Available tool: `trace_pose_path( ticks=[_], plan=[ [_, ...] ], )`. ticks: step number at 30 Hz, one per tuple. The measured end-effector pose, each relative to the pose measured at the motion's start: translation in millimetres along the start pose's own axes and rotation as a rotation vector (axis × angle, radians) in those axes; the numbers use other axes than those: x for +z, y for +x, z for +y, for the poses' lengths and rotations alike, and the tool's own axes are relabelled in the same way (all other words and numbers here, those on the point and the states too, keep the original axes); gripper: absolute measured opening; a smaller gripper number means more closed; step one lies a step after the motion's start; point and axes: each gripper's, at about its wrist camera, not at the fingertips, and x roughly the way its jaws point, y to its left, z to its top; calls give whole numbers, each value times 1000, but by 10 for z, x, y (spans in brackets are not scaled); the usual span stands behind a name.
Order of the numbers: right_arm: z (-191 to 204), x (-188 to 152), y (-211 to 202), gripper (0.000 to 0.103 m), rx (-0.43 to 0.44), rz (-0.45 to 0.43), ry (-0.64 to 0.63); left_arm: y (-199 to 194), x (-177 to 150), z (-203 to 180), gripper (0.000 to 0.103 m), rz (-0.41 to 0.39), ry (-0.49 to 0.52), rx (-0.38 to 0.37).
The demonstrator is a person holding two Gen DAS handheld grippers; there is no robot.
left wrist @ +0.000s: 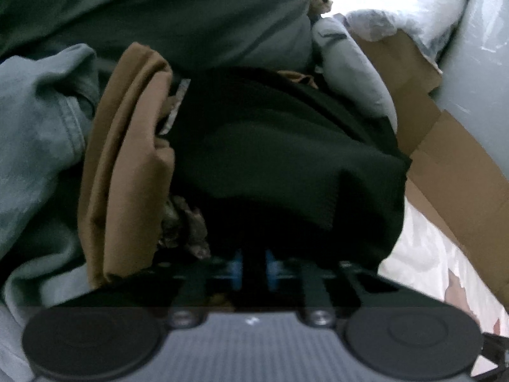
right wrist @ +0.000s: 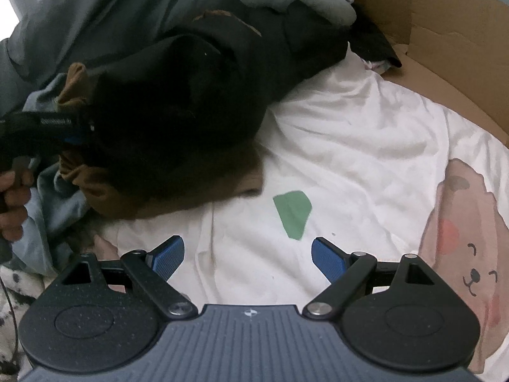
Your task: Fold clothes
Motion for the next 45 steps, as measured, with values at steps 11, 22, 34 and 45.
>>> trace_pose_path(
  ticks=[11,22,34,45],
  plan=[
    [68,56,-80,91,74,-56,-2,-214,-107,-244,5,-20,54,-143],
    [242,137,-116,85,168,-102,-61,-409,-192,-687,5,19,128,-297],
    [385,262,140,83,185,-121,-110,-470,-235,-1106,0,12,233,-407],
    [418,210,289,63,169,-89,-135,-266,-225,-654,72,38,135,-149]
  ],
)
